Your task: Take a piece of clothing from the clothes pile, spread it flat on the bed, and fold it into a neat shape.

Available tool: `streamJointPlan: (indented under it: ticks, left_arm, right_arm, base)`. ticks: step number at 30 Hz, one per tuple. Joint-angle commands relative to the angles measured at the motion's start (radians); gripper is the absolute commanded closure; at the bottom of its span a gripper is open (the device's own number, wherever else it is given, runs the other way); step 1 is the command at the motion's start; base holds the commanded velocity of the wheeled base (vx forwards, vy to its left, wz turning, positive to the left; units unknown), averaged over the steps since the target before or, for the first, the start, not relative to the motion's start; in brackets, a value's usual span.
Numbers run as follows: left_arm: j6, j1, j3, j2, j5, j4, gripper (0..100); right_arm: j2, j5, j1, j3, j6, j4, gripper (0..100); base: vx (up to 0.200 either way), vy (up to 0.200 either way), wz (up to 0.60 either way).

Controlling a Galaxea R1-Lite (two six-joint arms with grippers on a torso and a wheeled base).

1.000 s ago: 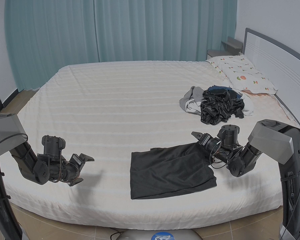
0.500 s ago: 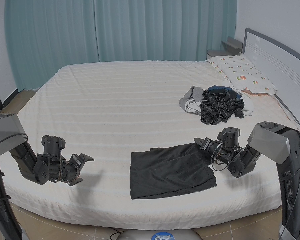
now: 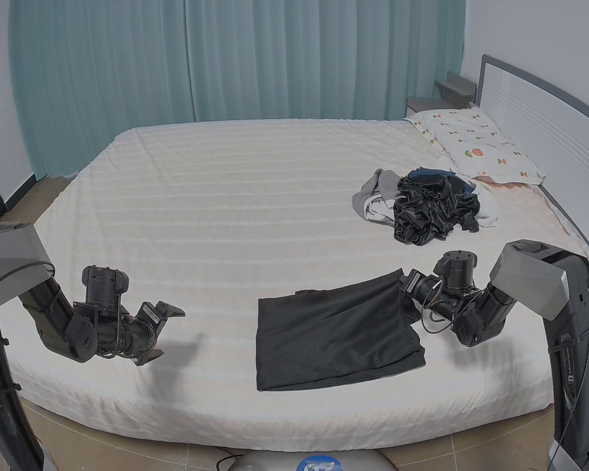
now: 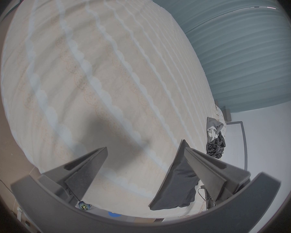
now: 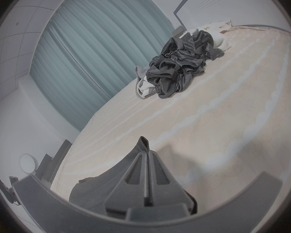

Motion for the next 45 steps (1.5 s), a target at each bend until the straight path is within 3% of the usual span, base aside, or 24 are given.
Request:
streamJointPlan:
  ticks: [1,5,6,12,17,19,27,37,38,45]
  left_arm:
    - [-0.001,-0.002,0.0,0.0,0.0,-0.001,0]
    - [-0.001,-0.002,0.0,0.0,0.0,-0.001,0]
    - [-0.001,-0.002,0.0,0.0,0.0,-0.001,0]
    - [0.001,-0.002,0.0,0.0,0.0,-0.001,0]
    - [-0.001,-0.002,-0.001,0.0,0.0,-0.001,0]
    - [-0.001,-0.004,-0.003,0.001,0.0,-0.001,0]
    - [-0.001,-0.004,0.0,0.0,0.0,-0.001,0]
    - [0.001,-0.004,-0.003,0.001,0.0,-0.001,0]
    - [0.001,-0.005,-0.003,0.001,0.0,-0.001,0]
    - [0.001,-0.005,-0.003,0.001,0.0,-0.001,0]
  right_arm:
    - [0.002,-0.001,-0.001,0.001,0.0,0.001,100]
    - [0.011,-0.001,-0.004,0.001,0.0,0.0,100]
    - [0.012,0.001,-0.009,0.002,0.005,-0.003,0]
    - [-0.061,0.021,-0.013,0.099,0.011,-0.04,0]
    - [-0.149,0.082,-0.019,0.234,0.013,-0.059,0]
    - [-0.21,0.157,-0.021,0.369,0.003,-0.088,0]
    - [-0.281,0.265,-0.01,0.556,-0.052,-0.097,0]
    - [-0.219,0.26,0.03,0.562,-0.073,-0.117,0]
    - [-0.215,0.26,0.03,0.565,-0.076,-0.115,100]
    - [-0.215,0.257,0.022,0.59,-0.096,-0.114,100]
  base:
    - [0.0,0.0,0.0]
    - [0.0,0.0,0.0]
    - [0.0,0.0,0.0]
    - [0.0,0.0,0.0]
    - [0.0,0.0,0.0]
    - [0.0,0.0,0.0]
    - [0.0,0.0,0.0]
    - [0.0,0.0,0.0]
    - [0.0,0.0,0.0]
    - [0.0,0.0,0.0]
